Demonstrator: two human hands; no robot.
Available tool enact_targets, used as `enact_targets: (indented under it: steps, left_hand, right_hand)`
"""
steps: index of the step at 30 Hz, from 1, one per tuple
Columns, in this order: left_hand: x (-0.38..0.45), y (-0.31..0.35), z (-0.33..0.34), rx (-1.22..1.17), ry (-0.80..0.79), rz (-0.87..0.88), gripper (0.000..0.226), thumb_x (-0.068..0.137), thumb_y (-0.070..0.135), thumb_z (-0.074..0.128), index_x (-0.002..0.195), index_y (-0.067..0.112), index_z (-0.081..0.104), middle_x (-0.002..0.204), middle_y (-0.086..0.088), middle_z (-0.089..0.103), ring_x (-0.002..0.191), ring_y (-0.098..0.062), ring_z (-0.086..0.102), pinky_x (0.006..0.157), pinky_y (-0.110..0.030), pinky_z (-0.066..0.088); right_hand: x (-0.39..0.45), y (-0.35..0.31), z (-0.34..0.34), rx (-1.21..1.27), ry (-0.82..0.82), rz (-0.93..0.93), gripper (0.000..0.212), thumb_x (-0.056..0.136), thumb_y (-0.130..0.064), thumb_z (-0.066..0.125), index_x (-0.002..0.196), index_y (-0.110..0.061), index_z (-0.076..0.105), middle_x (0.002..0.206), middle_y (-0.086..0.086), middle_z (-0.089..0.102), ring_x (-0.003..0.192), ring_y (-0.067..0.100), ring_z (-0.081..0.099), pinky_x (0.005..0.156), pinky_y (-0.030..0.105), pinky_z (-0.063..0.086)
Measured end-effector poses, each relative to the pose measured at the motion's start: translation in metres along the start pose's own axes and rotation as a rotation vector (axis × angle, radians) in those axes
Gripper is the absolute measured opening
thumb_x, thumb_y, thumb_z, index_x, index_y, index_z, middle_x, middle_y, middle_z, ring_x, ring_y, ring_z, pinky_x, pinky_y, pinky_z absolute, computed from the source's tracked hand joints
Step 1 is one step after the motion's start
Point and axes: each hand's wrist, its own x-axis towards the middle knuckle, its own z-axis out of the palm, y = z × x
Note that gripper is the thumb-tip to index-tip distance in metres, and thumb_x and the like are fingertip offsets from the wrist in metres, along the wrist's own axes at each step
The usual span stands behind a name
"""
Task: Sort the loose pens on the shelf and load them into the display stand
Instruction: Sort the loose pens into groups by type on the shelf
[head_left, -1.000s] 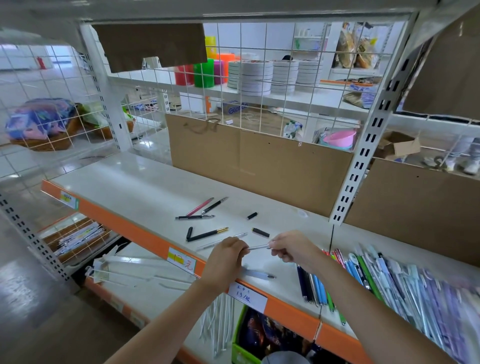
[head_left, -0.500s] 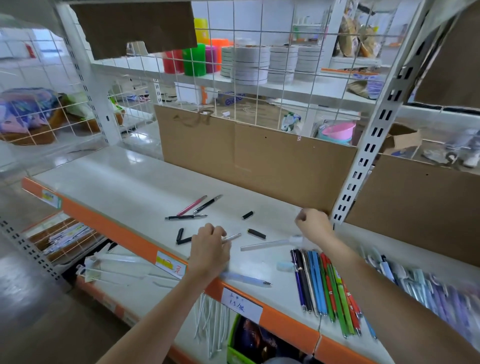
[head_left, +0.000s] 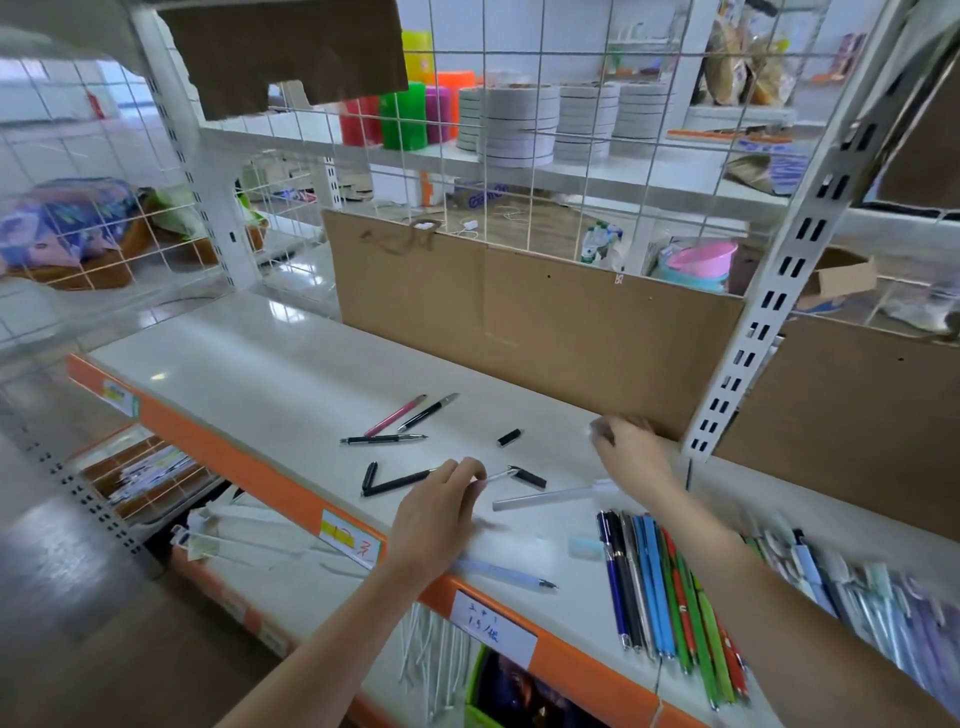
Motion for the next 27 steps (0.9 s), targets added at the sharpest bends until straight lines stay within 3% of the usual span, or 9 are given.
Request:
enact_targets:
  steps: [2, 4, 8, 12, 16, 21, 23, 27]
  left_hand:
    - [-0.002, -0.001, -0.001, -0.046, 0.009, 0.031, 0.016, 0.099, 0.034, 0.041, 0.100, 0.024, 0.053, 0.085, 0.012, 0.053, 0.071, -0.009, 0.051, 0.058, -0.026, 0.046]
    - [-0.003, -0.002, -0.003, -0.112, 0.002, 0.053, 0.023, 0.096, 0.043, 0.043, 0.098, 0.025, 0.057, 0.083, 0.017, 0.051, 0.070, -0.004, 0.050, 0.059, -0.024, 0.046]
    - [-0.005, -0.002, -0.009, -0.195, -0.036, 0.030, 0.048, 0.087, 0.057, 0.032, 0.097, 0.022, 0.064, 0.079, 0.020, 0.047, 0.070, -0.001, 0.048, 0.062, -0.018, 0.040]
    - [-0.007, 0.003, -0.015, -0.166, -0.036, 0.057, 0.039, 0.090, 0.046, 0.040, 0.097, 0.019, 0.067, 0.075, 0.022, 0.043, 0.065, 0.004, 0.045, 0.058, -0.013, 0.033]
    - [-0.010, 0.008, -0.021, -0.230, -0.054, 0.103, 0.045, 0.091, 0.048, 0.037, 0.098, 0.017, 0.068, 0.077, 0.019, 0.045, 0.066, 0.002, 0.045, 0.061, -0.012, 0.034]
    - [-0.012, 0.013, -0.027, -0.226, -0.095, 0.145, 0.020, 0.094, 0.009, 0.050, 0.099, 0.007, 0.069, 0.080, 0.006, 0.050, 0.069, -0.005, 0.044, 0.064, -0.008, 0.032]
    - [-0.009, 0.017, -0.030, -0.175, -0.070, 0.158, 0.020, 0.089, -0.003, 0.051, 0.092, 0.003, 0.070, 0.078, -0.004, 0.056, 0.066, -0.010, 0.045, 0.060, -0.011, 0.028]
    - [-0.008, 0.029, -0.031, -0.183, 0.038, 0.168, 0.027, 0.077, -0.009, 0.044, 0.078, 0.002, 0.068, 0.072, -0.008, 0.057, 0.055, -0.007, 0.039, 0.054, -0.007, 0.031]
  right_hand:
    - [-0.025, -0.012, -0.003, 0.431, -0.130, -0.024, 0.016, 0.097, -0.017, 0.047, 0.108, -0.016, 0.059, 0.110, 0.008, 0.058, 0.096, 0.018, 0.060, 0.084, 0.030, 0.049]
    - [-0.053, -0.022, -0.005, 0.672, -0.260, -0.038, 0.014, 0.094, -0.008, 0.053, 0.100, -0.016, 0.061, 0.098, 0.006, 0.058, 0.080, 0.012, 0.062, 0.070, 0.021, 0.052]
    - [-0.079, -0.030, -0.004, 0.626, -0.299, -0.104, 0.016, 0.089, -0.005, 0.058, 0.100, -0.014, 0.066, 0.084, -0.003, 0.061, 0.072, 0.005, 0.056, 0.064, 0.012, 0.046]
    - [-0.085, -0.038, -0.009, 0.600, -0.279, -0.149, 0.016, 0.088, -0.005, 0.060, 0.100, -0.013, 0.067, 0.079, -0.008, 0.059, 0.065, -0.002, 0.051, 0.063, 0.011, 0.043]
    - [-0.087, -0.046, -0.011, 0.544, -0.271, -0.202, 0.017, 0.087, -0.006, 0.063, 0.093, -0.021, 0.067, 0.078, -0.010, 0.059, 0.070, 0.006, 0.052, 0.066, 0.018, 0.044]
    - [-0.092, -0.053, -0.012, 0.450, -0.264, -0.253, 0.016, 0.088, -0.009, 0.063, 0.091, -0.024, 0.065, 0.075, -0.007, 0.061, 0.066, 0.006, 0.053, 0.068, 0.023, 0.045]
    - [-0.093, -0.056, -0.015, 0.465, -0.257, -0.248, 0.014, 0.090, -0.009, 0.060, 0.090, -0.022, 0.066, 0.070, -0.006, 0.062, 0.060, 0.002, 0.053, 0.063, 0.016, 0.045]
    - [-0.096, -0.066, -0.021, 0.592, -0.247, -0.168, 0.020, 0.094, -0.012, 0.054, 0.079, -0.016, 0.067, 0.064, -0.003, 0.063, 0.053, 0.005, 0.053, 0.055, 0.016, 0.043]
